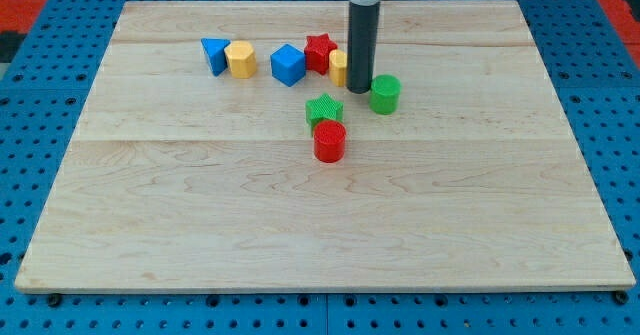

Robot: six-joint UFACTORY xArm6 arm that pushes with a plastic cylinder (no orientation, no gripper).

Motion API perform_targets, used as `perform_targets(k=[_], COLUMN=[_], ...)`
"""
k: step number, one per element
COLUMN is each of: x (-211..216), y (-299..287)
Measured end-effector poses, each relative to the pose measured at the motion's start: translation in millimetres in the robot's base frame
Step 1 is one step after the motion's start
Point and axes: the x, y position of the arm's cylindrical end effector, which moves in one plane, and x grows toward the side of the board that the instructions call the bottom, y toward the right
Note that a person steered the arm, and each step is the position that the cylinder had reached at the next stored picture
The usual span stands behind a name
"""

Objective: Move the yellow heart right above the green star

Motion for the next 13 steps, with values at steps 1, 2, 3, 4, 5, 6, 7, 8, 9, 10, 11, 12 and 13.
perform_targets(k=[1, 2, 3, 4, 5, 6, 7, 8, 9, 10, 11, 12, 13], x=[-14, -18, -52, -99, -114, -98, -70, -54, -41, -28, -23, -7, 2], y=[17, 31, 60, 59, 39, 2, -30, -31, -31, -31, -15, -15, -29])
